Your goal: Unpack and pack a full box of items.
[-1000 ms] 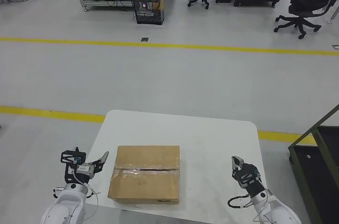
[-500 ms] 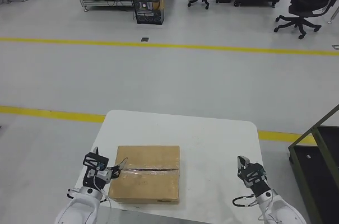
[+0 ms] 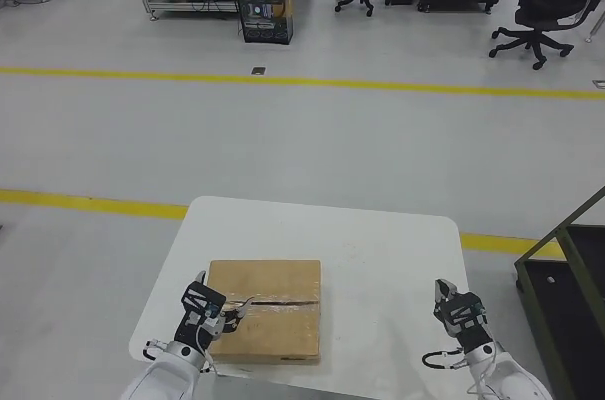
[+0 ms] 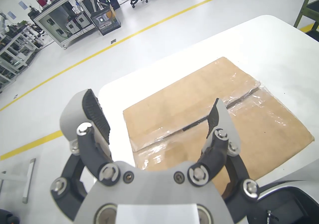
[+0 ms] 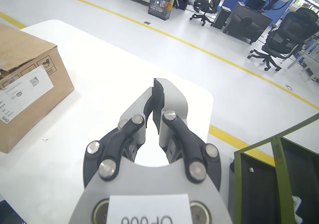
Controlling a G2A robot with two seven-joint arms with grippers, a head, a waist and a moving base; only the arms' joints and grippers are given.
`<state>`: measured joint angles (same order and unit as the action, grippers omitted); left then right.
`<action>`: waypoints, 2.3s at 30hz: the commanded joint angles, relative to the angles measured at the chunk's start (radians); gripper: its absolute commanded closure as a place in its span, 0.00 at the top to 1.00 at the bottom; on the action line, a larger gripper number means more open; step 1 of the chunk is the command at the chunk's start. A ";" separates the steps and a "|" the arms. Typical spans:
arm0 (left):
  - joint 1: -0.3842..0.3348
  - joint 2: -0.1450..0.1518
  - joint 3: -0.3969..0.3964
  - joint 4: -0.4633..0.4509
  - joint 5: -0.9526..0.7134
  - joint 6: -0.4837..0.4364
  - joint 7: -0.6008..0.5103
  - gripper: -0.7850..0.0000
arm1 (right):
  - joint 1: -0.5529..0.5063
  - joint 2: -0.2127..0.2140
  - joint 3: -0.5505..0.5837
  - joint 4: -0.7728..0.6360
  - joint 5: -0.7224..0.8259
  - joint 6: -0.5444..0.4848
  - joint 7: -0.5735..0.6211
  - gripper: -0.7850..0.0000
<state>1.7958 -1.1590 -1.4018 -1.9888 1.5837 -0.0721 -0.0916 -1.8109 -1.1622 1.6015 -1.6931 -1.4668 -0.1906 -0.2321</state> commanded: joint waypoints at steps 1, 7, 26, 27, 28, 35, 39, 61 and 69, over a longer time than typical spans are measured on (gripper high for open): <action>0.000 0.000 0.000 0.000 0.000 0.000 0.000 1.00 | 0.001 -0.001 -0.002 0.004 0.004 0.002 0.002 0.00; -0.014 -0.004 0.039 -0.002 -0.005 -0.012 -0.005 1.00 | 0.005 -0.001 -0.008 -0.003 -0.018 -0.005 0.002 0.00; -0.322 -0.067 0.449 0.206 0.334 0.031 -0.155 1.00 | -0.011 0.000 0.037 0.001 -0.002 0.008 -0.006 0.00; -0.327 -0.069 0.458 0.216 0.348 0.039 -0.162 1.00 | -0.012 0.000 0.038 0.001 -0.001 0.009 -0.006 0.00; -0.330 -0.072 0.466 0.224 0.353 0.041 -0.168 1.00 | -0.013 -0.001 0.038 0.001 0.000 0.011 -0.006 0.00; -0.339 -0.080 0.478 0.238 0.341 0.011 -0.209 1.00 | -0.014 -0.005 0.021 0.001 0.003 0.031 0.004 0.00; -0.344 -0.085 0.476 0.249 0.297 -0.012 -0.222 1.00 | -0.016 -0.007 0.018 -0.007 0.002 0.039 0.010 0.00; -0.418 -0.126 0.525 0.358 0.262 0.031 -0.317 1.00 | -0.039 -0.009 0.039 -0.024 0.007 0.030 0.006 0.00; -0.412 -0.132 0.507 0.359 0.276 0.080 -0.311 1.00 | -0.038 -0.010 0.040 -0.022 0.006 0.026 0.008 0.00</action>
<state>1.3819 -1.2909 -0.8920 -1.6298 1.8564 0.0063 -0.4019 -1.8490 -1.1724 1.6422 -1.7158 -1.4600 -0.1648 -0.2244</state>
